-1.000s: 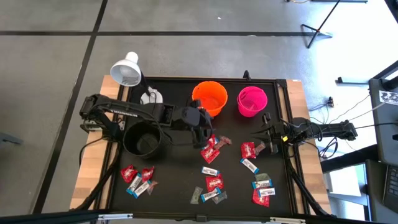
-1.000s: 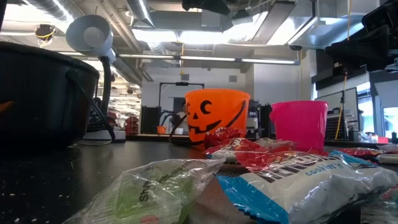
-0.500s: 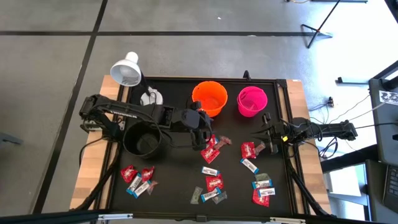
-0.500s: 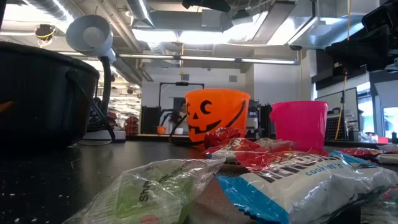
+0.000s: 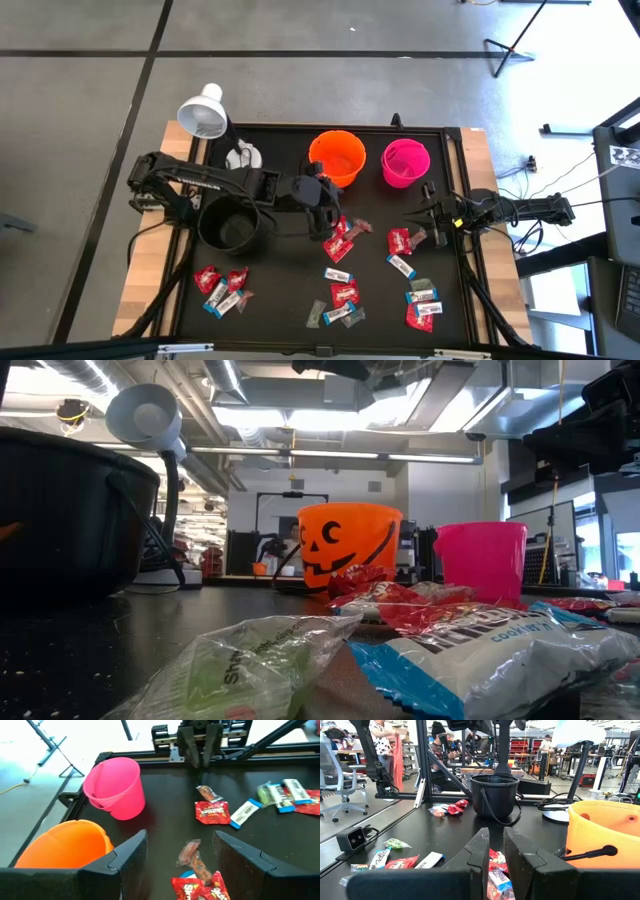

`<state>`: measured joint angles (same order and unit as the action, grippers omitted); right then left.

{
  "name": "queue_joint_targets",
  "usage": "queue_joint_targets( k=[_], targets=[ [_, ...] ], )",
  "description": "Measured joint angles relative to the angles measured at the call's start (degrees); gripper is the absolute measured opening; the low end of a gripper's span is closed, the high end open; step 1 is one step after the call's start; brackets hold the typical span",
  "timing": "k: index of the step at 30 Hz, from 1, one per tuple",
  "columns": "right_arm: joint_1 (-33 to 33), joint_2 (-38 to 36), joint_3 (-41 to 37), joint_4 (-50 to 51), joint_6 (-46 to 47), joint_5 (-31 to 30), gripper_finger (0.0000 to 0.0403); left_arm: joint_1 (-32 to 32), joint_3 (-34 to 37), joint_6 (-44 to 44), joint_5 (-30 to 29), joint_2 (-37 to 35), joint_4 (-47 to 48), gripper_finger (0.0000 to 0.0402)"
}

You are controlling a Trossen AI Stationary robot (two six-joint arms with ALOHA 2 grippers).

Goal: Sort candy
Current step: Put the red candy into the orange bucket

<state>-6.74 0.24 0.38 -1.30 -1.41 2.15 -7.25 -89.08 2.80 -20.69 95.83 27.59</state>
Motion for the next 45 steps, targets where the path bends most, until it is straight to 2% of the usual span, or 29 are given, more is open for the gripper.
queue_joint_targets(
  k=[45],
  targets=[
    [0.0, 0.0, 0.0, 0.0, 0.0, 0.0, 0.0058, 0.2, 0.0, 1.1, -1.4, 0.0, -0.2, 0.0215]
  ],
)
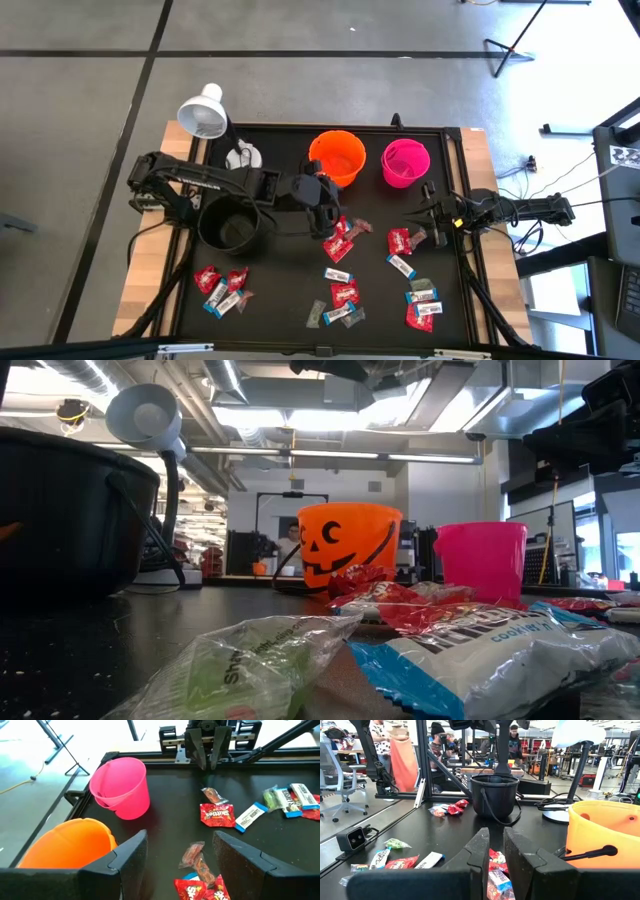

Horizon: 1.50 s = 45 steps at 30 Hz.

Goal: Sort candy
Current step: Put the red candy into the orange bucket

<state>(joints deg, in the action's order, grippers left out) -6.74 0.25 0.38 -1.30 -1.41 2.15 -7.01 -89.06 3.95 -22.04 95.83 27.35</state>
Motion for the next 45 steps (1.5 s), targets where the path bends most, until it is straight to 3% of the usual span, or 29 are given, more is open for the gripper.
queue_joint_targets(
  k=[21, 38, 45],
  targets=[
    [0.0, 0.0, 0.0, 0.0, 0.0, 0.0, 0.0058, -3.0, 0.0, 0.2, -0.9, 0.0, 1.1, 0.0215],
    [0.0, 0.0, 0.0, 0.0, 0.0, 0.0, 0.0058, -9.3, 0.0, 7.5, -0.8, 0.0, 9.6, 0.0215],
    [0.0, 0.0, 0.0, 0.0, 0.0, 0.0, 0.0058, -11.4, -2.6, 14.9, 3.0, -0.4, 20.4, 0.0215]
  ],
)
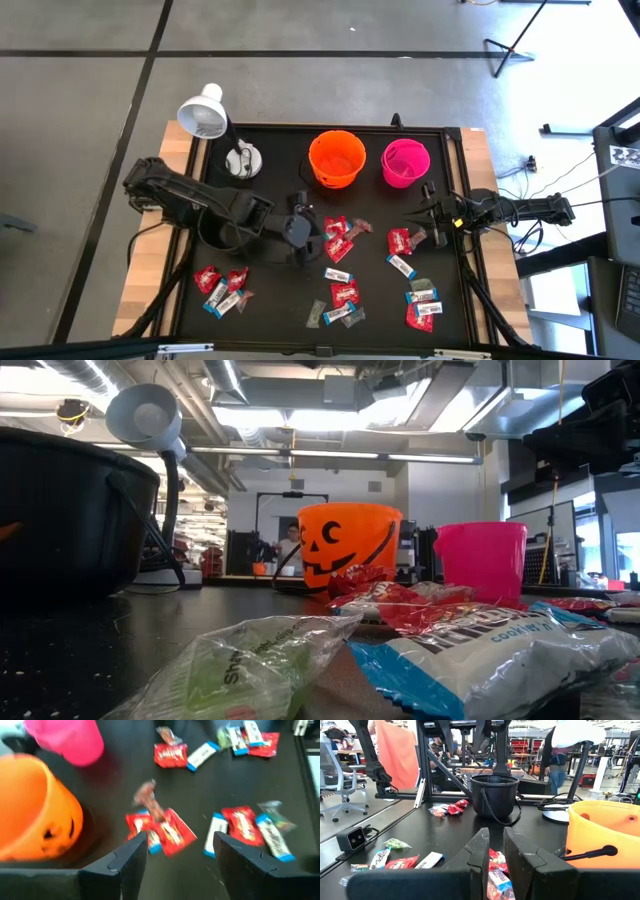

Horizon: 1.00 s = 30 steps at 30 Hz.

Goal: Sort candy
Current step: Put the red candy into the orange bucket

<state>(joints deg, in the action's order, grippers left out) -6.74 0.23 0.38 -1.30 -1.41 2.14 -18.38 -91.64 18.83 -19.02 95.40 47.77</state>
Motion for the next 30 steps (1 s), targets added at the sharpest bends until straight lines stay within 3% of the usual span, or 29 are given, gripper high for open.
queue_joint_targets(
  k=[8, 15, 22, 30],
  targets=[
    [0.0, 0.0, 0.0, 0.0, 0.0, 0.0, 0.0058, -5.6, -0.1, 11.7, 1.3, 0.0, 9.2, 0.0215],
    [0.0, 0.0, 0.0, 0.0, 0.0, 0.0, 0.0058, -12.3, 2.1, 31.4, 3.1, 0.1, 18.7, 0.0215],
    [0.0, 0.0, 0.0, 0.0, 0.0, 0.0, 0.0058, -19.5, 6.4, 49.8, 6.8, 0.1, 19.2, 0.0215],
    [0.0, 0.0, 0.0, 0.0, 0.0, 0.0, 0.0058, -25.5, 15.9, 68.0, 10.9, 0.1, 19.0, 0.0215]
  ],
)
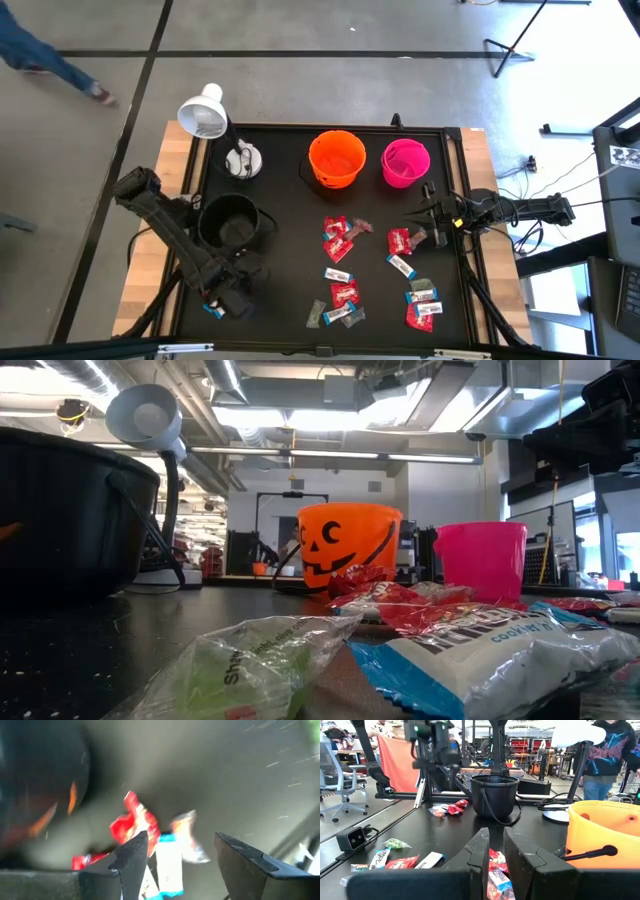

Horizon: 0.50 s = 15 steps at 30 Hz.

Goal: Sort candy
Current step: Put the red candy into the orange bucket

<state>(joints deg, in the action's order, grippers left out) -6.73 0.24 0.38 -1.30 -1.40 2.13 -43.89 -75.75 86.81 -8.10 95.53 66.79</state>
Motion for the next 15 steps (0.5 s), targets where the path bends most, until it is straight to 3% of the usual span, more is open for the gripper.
queue_joint_targets(
  k=[8, 15],
  targets=[
    [0.0, 0.0, 0.0, 0.0, 0.0, 0.0, 0.0058, -2.5, 9.4, 9.7, 1.8, 0.0, -8.5, 0.0215],
    [0.0, 0.0, 0.0, 0.0, 0.0, 0.0, 0.0058, -2.8, 13.1, 16.6, 2.5, 0.0, -7.4, 0.0215]
  ],
)
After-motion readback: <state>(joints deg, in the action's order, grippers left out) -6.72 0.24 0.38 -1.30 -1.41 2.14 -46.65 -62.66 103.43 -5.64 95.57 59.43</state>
